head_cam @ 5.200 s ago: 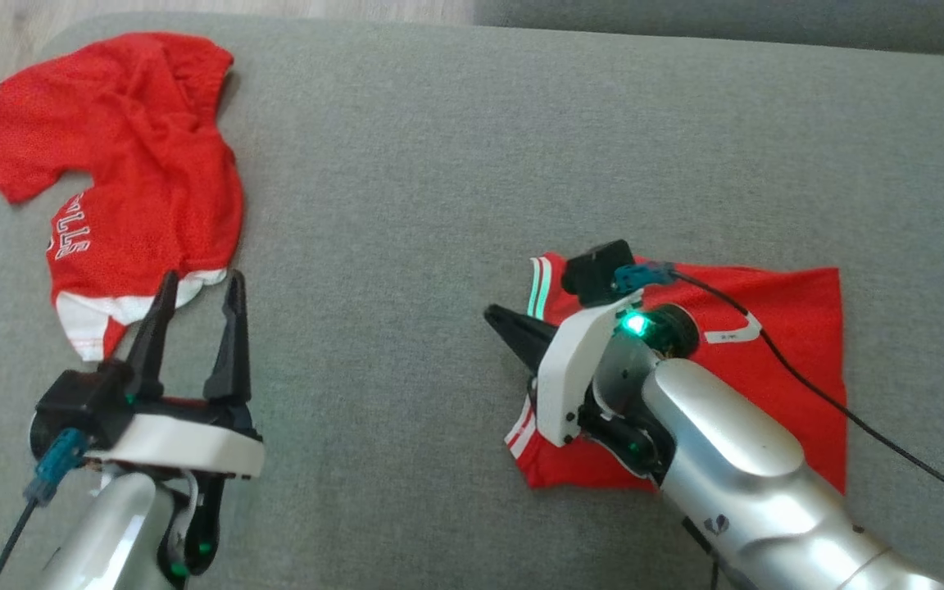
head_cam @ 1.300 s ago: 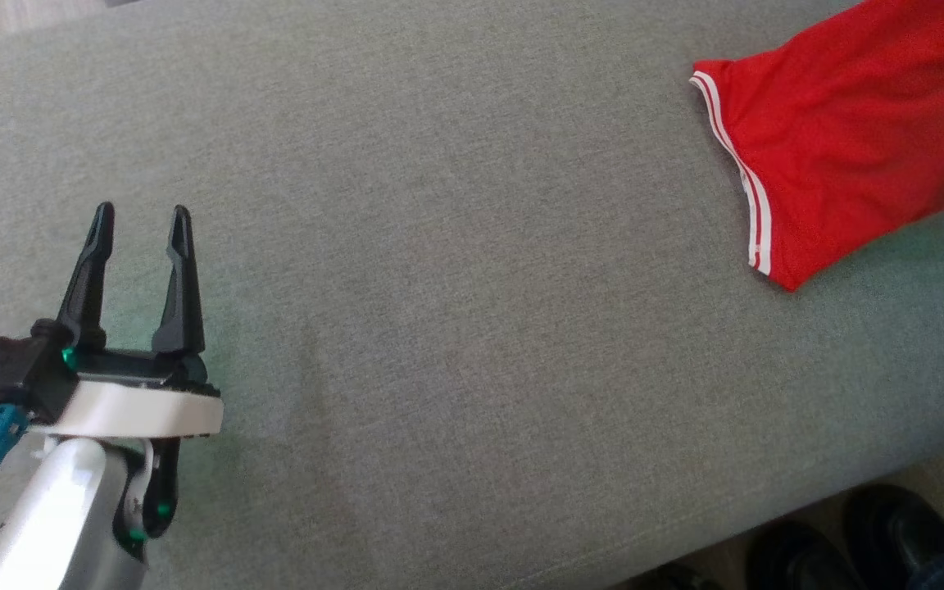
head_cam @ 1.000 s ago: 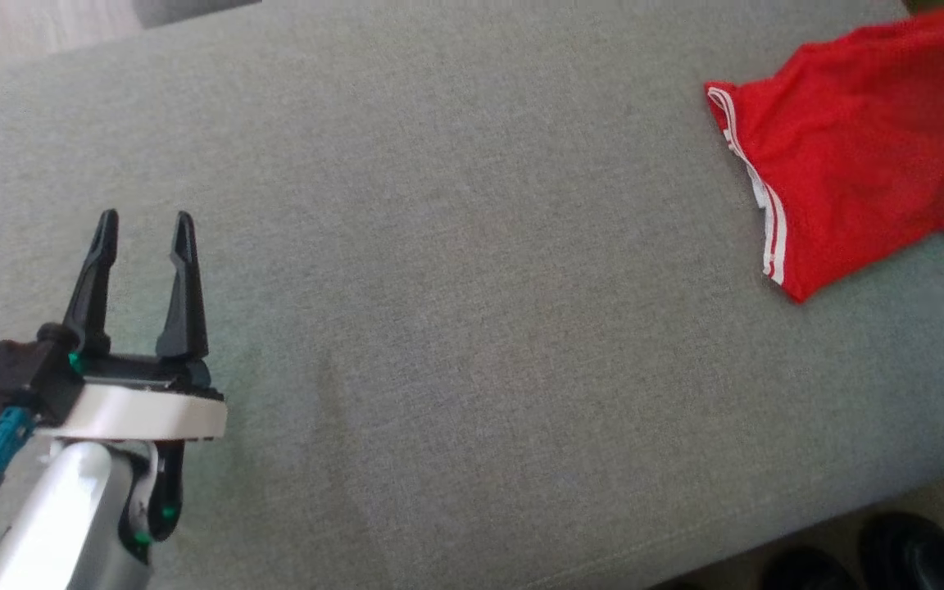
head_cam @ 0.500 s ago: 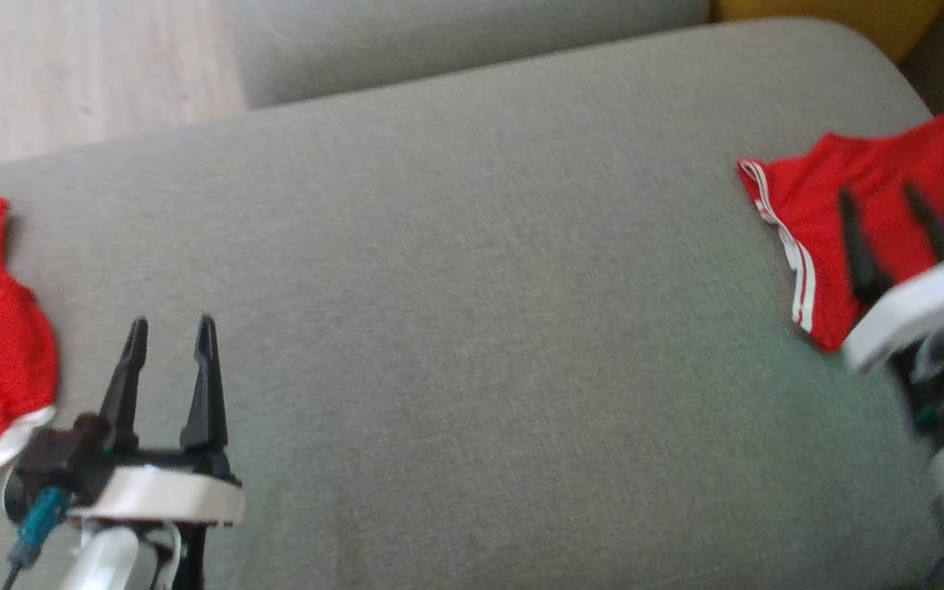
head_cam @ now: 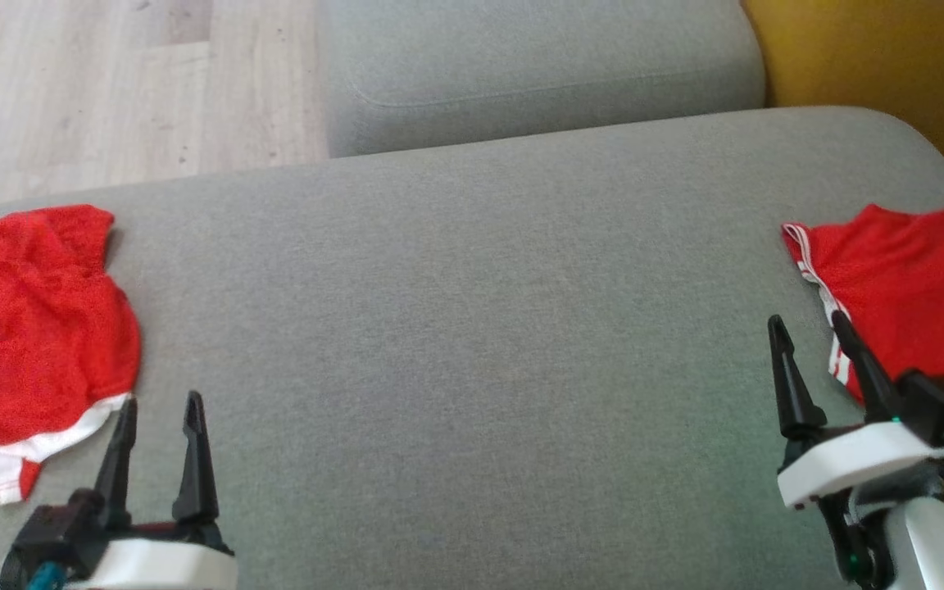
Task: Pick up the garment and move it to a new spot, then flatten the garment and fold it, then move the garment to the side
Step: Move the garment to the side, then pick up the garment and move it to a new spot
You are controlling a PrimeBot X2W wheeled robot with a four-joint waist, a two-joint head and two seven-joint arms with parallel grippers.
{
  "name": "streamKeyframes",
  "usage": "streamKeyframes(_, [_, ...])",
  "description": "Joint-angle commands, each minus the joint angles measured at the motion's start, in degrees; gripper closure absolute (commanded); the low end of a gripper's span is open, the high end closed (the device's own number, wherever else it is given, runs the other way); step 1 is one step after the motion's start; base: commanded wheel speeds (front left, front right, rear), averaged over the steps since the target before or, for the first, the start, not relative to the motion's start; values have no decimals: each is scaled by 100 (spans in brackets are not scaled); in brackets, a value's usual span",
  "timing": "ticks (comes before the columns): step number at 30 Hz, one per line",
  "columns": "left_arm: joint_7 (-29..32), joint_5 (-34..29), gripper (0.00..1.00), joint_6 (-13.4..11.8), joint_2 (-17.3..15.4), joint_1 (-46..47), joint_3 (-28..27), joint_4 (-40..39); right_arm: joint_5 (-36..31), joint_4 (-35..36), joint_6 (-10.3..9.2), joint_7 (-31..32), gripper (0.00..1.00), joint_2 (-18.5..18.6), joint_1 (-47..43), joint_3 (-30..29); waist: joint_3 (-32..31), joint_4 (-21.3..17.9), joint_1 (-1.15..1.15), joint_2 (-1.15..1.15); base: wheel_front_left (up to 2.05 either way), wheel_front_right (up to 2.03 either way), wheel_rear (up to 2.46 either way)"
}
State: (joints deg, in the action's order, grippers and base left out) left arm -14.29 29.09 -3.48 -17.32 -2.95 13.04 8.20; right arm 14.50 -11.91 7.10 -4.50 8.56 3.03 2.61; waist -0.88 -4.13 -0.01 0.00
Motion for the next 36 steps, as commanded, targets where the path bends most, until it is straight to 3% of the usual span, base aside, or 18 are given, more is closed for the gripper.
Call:
streamKeyframes(1, [-70,-75,0,34,-34,160,-270,-136,-114,282,39,31,0,8,50,55,-23,51,1,0,0,0,0])
streamKeyframes(10, [-71,-179,0,151,95,199,-337,-30,-274,470,39,264,0,-114,-140,-60,-60,193,1,0,0,0,0])
streamKeyframes(17, [-71,-238,0,199,83,320,-347,9,-412,594,39,330,0,-192,-240,-46,-59,558,1,0,0,0,0])
streamKeyframes(36, [36,-224,0,108,-105,246,-374,-117,-390,492,39,291,0,-244,-262,242,-84,2746,1,0,0,0,0])
